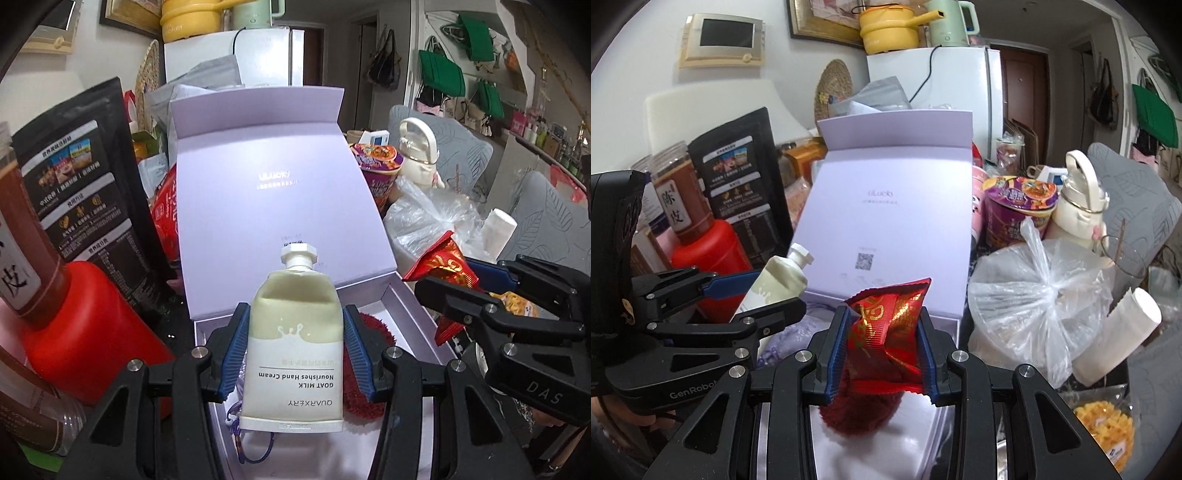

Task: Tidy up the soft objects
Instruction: 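Lower both items into the gift box and open both tools, then withdraw both open tools from the box back over the table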

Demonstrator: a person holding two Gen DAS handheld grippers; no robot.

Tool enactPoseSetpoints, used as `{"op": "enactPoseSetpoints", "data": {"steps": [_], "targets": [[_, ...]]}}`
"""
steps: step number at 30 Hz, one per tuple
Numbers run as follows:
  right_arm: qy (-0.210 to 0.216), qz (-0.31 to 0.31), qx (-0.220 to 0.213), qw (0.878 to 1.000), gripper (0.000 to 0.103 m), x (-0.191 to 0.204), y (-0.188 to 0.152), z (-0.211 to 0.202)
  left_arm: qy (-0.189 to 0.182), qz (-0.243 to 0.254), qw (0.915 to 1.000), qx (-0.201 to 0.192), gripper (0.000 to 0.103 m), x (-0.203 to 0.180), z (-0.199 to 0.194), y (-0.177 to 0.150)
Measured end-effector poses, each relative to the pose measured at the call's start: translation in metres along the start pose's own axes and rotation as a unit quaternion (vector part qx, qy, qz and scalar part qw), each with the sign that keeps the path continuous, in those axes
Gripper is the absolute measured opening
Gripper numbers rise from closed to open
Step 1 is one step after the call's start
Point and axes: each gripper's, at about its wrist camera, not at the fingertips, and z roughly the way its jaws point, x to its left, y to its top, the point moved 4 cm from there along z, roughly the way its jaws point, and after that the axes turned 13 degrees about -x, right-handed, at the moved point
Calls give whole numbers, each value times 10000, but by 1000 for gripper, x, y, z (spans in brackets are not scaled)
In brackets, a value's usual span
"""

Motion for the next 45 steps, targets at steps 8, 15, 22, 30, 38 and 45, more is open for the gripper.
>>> {"op": "enactPoseSetpoints", "data": {"steps": [8,15,22,30,38,45], "targets": [[-89,-79,89,9999,35,1,-6,2,25,10,9998,173,50,1,11,-8],[-207,-120,97,9997,52,3,-4,2,296,32,9992,271,50,7,15,-7],[-282,-78,56,9996,52,1,0,-5,424,-79,9987,270,73,15,13,-5],[-328,-103,-44,9994,52,2,5,-14,415,-78,9990,136,81,12,3,0],[-440,-133,-173,9988,53,2,12,-25,474,-41,9989,-9,81,12,-10,7],[-525,-73,-333,9980,63,3,19,-46,527,-93,9984,-171,86,11,-26,16]]}}
